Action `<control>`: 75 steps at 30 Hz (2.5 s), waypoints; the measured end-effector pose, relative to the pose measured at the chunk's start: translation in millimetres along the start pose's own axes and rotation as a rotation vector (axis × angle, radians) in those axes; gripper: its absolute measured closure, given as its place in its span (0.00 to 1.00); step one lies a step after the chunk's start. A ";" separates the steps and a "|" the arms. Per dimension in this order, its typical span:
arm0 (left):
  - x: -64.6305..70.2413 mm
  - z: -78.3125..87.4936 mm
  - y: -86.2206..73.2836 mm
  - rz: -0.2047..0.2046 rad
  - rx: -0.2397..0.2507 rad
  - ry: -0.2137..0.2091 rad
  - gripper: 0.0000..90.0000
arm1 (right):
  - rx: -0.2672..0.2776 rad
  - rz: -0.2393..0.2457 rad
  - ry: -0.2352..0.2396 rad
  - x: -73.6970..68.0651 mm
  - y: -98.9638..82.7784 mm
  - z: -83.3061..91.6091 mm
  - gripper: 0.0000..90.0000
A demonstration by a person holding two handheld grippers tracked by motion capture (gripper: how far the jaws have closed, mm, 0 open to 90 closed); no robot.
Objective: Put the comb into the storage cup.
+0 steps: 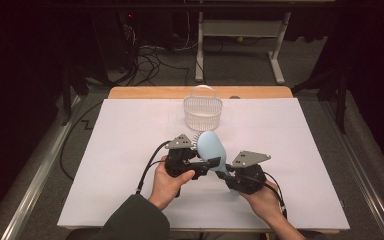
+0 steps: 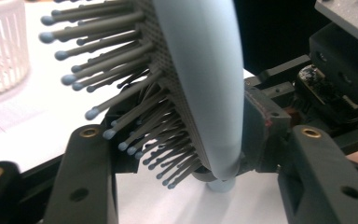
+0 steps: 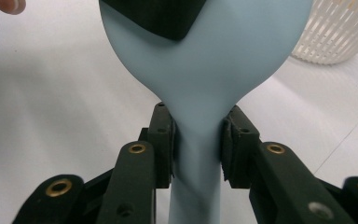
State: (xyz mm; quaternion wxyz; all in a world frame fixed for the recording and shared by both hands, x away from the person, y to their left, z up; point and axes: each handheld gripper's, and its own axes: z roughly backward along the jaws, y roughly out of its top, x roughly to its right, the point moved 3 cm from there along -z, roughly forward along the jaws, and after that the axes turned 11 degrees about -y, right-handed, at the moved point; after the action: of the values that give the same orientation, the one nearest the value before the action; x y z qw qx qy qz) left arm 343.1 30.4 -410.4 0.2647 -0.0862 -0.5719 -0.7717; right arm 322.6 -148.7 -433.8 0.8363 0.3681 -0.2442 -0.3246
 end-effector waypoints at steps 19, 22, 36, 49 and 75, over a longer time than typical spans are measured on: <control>-1.5 4.7 2.5 0.068 0.002 -0.050 0.59 | 0.009 0.005 0.006 -0.4 1.9 2.6 0.78; -3.1 6.2 3.2 0.087 -0.004 -0.065 0.59 | 0.012 0.002 0.018 -0.5 1.7 1.9 0.78; -5.2 13.5 5.5 0.091 -0.011 -0.065 0.60 | 0.032 0.000 0.051 -5.4 2.4 -0.6 0.67; -10.7 34.4 11.3 0.093 0.034 -0.043 0.60 | 0.098 -0.028 0.074 2.5 -7.9 7.6 0.46; -24.1 69.7 21.9 0.092 0.077 0.020 0.60 | 0.223 -0.264 -0.047 64.0 -62.3 36.2 0.33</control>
State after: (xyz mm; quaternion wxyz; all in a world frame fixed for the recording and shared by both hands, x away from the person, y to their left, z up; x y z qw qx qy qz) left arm 362.8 98.0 -379.5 0.3087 -0.0945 -0.5941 -0.7368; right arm 319.5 -243.8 -449.1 0.7345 0.4798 -0.2475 -0.4112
